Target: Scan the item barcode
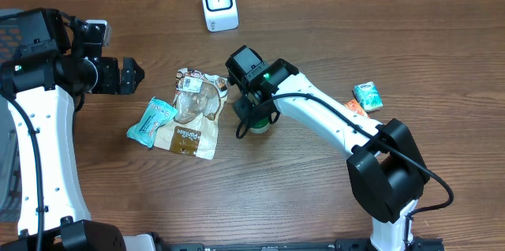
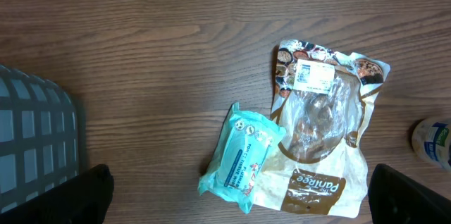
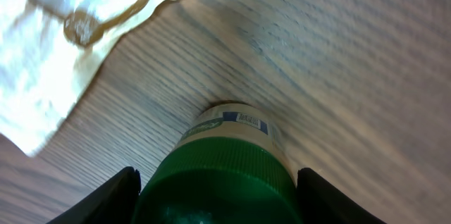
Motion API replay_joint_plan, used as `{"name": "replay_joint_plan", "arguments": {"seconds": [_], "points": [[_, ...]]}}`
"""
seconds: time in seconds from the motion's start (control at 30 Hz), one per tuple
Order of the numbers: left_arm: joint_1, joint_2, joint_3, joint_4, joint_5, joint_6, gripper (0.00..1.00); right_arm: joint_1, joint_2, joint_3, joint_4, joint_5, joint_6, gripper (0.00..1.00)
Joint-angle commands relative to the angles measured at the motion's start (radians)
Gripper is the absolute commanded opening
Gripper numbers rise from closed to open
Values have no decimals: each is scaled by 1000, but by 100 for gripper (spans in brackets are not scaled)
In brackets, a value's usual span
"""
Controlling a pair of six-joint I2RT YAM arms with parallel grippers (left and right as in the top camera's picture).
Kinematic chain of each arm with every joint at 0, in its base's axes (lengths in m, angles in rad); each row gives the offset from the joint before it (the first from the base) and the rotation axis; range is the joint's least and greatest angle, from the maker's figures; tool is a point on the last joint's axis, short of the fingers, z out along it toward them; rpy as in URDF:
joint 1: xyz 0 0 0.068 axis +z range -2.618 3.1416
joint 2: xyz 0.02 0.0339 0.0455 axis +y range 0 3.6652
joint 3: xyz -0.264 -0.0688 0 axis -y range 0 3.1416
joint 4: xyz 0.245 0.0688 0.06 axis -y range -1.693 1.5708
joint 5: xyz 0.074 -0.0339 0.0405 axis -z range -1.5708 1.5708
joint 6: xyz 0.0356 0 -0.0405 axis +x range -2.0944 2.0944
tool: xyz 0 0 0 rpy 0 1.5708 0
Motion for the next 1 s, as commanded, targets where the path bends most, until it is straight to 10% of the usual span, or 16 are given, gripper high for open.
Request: {"name": "replay_joint_plan", "arguments": {"seconds": [0.0, 0.47, 0.8, 0.97], "points": [[-1, -6, 23, 0, 11, 14, 100, -1, 2, 29, -4, 31, -255, 60], [-1, -6, 23, 0, 11, 14, 99, -1, 2, 29, -19, 31, -770, 71], [-1, -6, 23, 0, 11, 14, 99, -1, -40, 29, -7, 31, -812, 77], [-1, -6, 23, 0, 11, 14, 100, -1, -100, 29, -1, 31, -782, 100]]}}
